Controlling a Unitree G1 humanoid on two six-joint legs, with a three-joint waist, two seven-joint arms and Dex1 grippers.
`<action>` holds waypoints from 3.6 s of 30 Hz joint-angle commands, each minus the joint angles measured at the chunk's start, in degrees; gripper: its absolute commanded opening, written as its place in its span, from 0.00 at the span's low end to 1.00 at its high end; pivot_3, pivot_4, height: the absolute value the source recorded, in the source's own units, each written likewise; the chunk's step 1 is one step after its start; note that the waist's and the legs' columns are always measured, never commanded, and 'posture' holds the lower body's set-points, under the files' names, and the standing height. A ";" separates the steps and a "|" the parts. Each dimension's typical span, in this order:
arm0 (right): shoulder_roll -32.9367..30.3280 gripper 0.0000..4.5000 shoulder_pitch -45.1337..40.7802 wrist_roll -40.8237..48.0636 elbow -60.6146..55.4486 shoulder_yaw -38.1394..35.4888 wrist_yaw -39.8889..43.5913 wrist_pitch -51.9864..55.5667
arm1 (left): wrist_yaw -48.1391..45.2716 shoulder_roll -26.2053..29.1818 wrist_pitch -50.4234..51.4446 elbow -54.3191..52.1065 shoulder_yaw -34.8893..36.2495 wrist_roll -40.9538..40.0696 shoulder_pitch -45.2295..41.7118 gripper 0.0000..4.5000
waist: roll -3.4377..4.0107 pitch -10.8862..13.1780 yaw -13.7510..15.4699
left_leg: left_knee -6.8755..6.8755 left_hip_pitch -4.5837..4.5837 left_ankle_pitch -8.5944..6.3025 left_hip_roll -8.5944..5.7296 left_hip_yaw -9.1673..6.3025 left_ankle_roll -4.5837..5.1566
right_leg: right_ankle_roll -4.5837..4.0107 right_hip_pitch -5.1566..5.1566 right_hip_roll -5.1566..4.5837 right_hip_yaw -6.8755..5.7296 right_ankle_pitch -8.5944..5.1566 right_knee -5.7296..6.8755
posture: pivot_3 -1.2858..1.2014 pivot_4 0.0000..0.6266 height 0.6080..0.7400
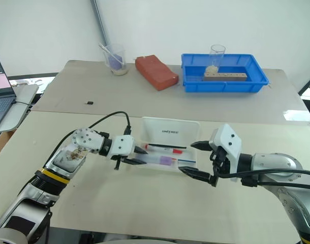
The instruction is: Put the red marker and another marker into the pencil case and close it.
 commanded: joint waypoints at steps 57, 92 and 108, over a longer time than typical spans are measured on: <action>4.00 0.66 -22.72 -34.53 68.39 10.96 12.03 -26.86 | 0.81 -1.58 14.51 -19.37 8.79 -17.00 -6.70 1.00 | 0.23 0.24 -0.22 | 0.36 0.38 -0.11 -0.45 -0.06 0.16 | 0.41 0.83 0.00 0.86 -0.25 -0.10 | 0.52 0.24 1.00; 1.43 0.06 -18.23 -28.64 27.16 23.51 23.34 -17.98 | -4.00 11.23 15.69 -25.37 10.97 -18.97 3.60 1.00 | 0.16 0.47 0.11 | 0.30 0.38 -0.12 -0.60 -0.03 0.16 | 0.52 0.78 0.01 1.31 -0.36 -0.06 | 0.52 0.24 1.00; 0.97 0.99 -18.37 -26.27 24.43 19.31 23.59 -14.38 | -2.33 9.92 15.66 -21.16 11.47 -17.85 0.43 1.00 | 0.15 0.47 -0.17 | 0.29 0.39 -0.12 -0.54 -0.05 0.16 | 0.49 0.77 0.09 1.32 -0.38 -0.03 | 0.52 0.24 1.00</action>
